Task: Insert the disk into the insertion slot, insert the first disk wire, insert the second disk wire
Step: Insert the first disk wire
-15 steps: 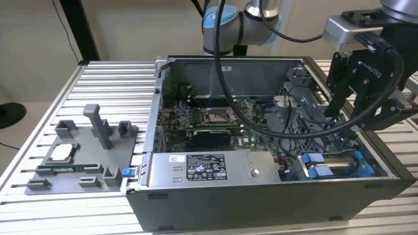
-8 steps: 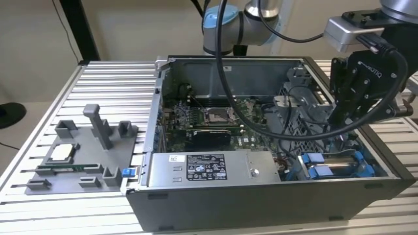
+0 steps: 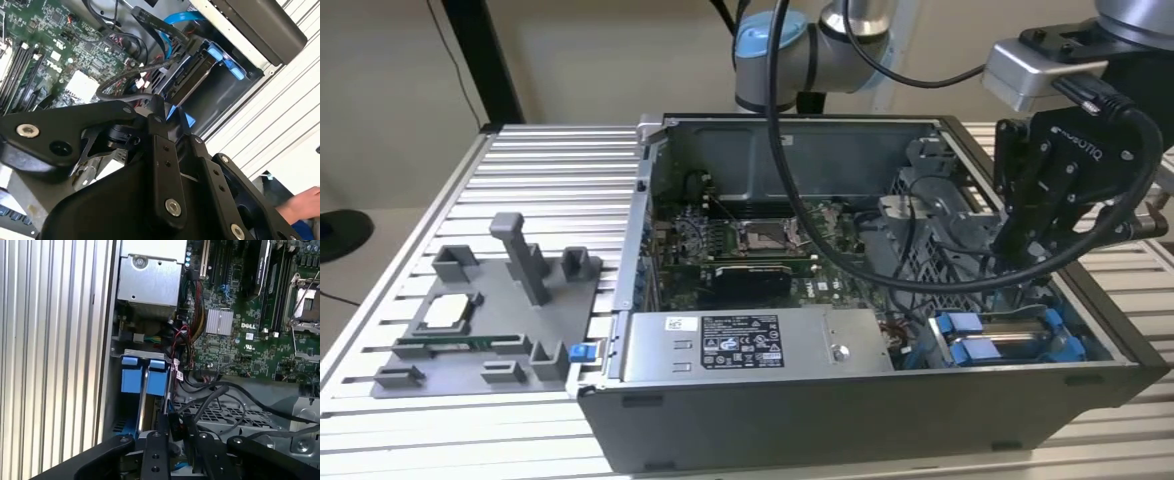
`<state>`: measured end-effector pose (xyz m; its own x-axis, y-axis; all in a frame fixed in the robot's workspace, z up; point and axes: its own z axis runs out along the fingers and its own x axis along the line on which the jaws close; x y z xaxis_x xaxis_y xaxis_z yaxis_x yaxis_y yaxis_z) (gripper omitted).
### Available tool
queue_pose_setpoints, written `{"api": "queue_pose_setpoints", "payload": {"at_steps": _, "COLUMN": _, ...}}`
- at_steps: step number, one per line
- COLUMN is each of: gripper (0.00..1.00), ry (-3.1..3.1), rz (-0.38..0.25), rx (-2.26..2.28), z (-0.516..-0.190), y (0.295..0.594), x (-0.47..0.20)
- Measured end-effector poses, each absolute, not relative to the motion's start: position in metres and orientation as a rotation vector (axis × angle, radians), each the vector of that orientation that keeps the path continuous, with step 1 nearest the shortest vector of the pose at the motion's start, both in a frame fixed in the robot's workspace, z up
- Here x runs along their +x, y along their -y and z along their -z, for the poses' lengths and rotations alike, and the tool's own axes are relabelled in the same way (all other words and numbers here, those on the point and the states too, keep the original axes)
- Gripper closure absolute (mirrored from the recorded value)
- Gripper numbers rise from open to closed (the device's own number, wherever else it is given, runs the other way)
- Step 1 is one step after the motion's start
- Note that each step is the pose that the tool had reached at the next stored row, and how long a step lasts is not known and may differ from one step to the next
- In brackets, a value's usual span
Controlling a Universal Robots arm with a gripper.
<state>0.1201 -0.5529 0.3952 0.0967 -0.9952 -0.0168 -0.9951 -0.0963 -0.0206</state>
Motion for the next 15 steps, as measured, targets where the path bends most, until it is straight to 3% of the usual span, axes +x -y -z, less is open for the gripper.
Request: {"api": "queue_pose_setpoints", "payload": {"at_steps": 15, "gripper": 0.00, "ry": -2.075, "rz": 0.006, "rx": -2.320, "z": -0.3934, "y": 0.5529, "x": 0.1180}}
